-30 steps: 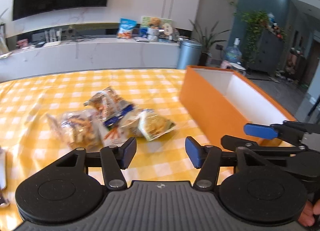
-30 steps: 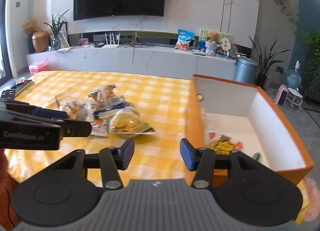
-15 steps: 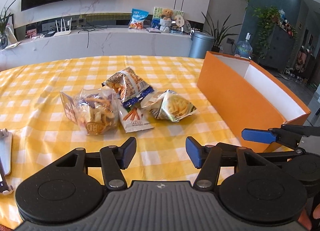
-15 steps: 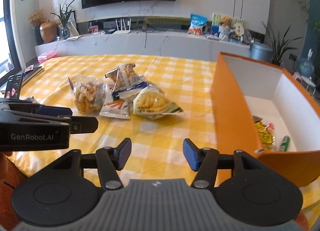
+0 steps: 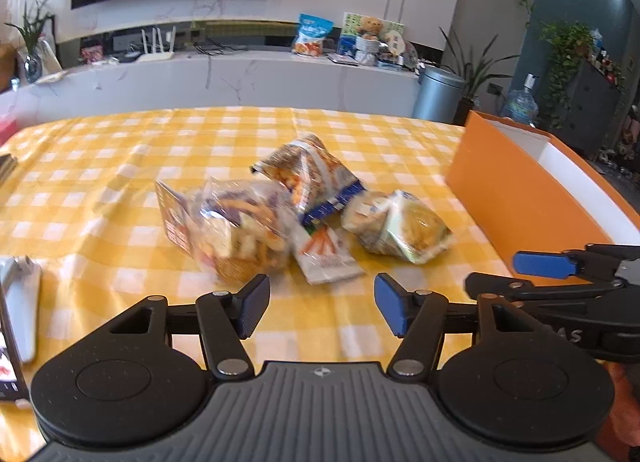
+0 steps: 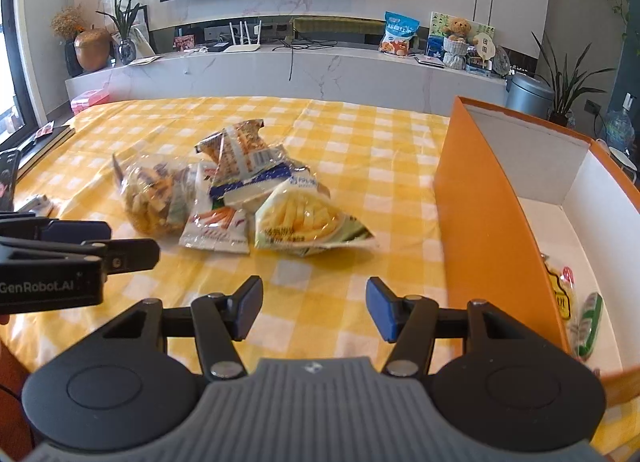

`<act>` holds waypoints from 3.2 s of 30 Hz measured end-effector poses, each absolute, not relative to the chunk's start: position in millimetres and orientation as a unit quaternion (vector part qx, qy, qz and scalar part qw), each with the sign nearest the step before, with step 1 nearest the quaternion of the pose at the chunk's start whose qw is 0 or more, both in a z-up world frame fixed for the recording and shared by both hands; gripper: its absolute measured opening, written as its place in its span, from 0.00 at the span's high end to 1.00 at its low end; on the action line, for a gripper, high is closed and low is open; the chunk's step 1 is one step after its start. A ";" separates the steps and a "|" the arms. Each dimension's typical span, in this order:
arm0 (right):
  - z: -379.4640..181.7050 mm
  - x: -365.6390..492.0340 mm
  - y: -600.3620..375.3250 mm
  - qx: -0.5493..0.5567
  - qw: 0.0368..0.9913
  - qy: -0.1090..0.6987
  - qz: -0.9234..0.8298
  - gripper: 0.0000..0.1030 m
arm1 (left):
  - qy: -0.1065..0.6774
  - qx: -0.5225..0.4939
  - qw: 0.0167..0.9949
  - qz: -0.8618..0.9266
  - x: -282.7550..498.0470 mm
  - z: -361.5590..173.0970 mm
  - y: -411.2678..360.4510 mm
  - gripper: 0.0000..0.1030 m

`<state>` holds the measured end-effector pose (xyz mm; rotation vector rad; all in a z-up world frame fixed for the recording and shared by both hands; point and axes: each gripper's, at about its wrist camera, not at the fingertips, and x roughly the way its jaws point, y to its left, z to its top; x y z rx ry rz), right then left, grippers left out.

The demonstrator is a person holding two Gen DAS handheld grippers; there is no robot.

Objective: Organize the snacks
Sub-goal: 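Grasp the clear chip bag with the left tool while the right tool grasps the fries bag, then carry the chip bag and fries bag over the orange box and lower them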

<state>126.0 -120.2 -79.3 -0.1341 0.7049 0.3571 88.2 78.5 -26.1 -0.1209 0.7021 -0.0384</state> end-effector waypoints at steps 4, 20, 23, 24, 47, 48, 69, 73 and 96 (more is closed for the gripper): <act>-78.4 142.6 -116.4 -0.060 0.921 0.341 0.177 0.32 | 0.326 -0.039 0.944 0.019 100.4 -24.4 86.0 0.11; -92.7 202.6 -86.7 -0.096 0.913 0.334 0.212 0.14 | 0.319 -0.090 0.937 0.110 133.6 -32.0 94.6 0.03; -97.4 209.0 -77.1 -0.118 0.909 0.325 0.232 0.12 | 0.329 -0.119 0.930 0.112 138.1 -35.7 98.0 0.03; -99.7 211.4 -73.6 -0.129 0.908 0.324 0.232 0.12 | 0.332 -0.119 0.929 0.113 139.4 -38.2 97.4 0.03; -118.3 220.5 -70.1 -0.118 0.904 0.355 0.210 0.33 | 0.371 -0.053 0.918 0.130 155.0 -58.9 87.9 0.22; -117.6 218.3 -69.4 -0.121 0.904 0.354 0.209 0.34 | 0.370 -0.052 0.919 0.129 153.6 -58.2 87.3 0.23; -85.6 155.1 -94.8 -0.123 0.909 0.336 0.212 0.52 | 0.355 -0.049 0.928 0.098 93.6 -26.3 69.7 0.25; -73.9 142.8 -105.4 -0.117 0.914 0.324 0.213 0.53 | 0.346 -0.045 0.933 0.084 84.4 -12.8 61.0 0.25; 12.2 106.7 -217.7 -0.095 0.947 0.251 0.178 0.53 | 0.289 -0.012 0.952 -0.104 91.3 68.2 -23.7 0.25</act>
